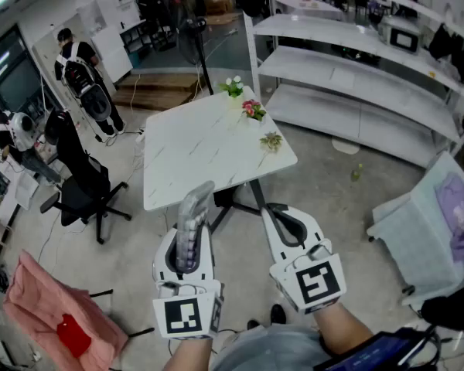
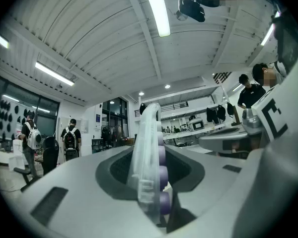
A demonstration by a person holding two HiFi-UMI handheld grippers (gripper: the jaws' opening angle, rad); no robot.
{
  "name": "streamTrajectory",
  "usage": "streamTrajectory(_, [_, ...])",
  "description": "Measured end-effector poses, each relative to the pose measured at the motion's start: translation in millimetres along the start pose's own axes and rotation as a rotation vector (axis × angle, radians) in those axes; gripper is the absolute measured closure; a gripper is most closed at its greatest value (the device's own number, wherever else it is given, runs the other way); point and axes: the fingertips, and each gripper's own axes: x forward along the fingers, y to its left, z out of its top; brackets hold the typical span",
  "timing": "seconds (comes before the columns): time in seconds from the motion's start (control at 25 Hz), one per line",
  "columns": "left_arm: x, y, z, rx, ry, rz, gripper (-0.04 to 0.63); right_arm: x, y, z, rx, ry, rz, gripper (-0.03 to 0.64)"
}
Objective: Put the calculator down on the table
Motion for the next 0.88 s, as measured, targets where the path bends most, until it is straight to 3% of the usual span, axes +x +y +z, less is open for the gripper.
streamTrajectory(0.52, [32, -20, -18, -0.006, 0.038, 0.004, 0.463, 12, -34, -24, 0.023, 0.031, 0.032, 0.575])
streamTrajectory(0.88, [65, 8, -46, -0.021, 0.088, 0.035, 0.463, 56, -39, -52, 0.053, 0.081, 0.056, 0.578])
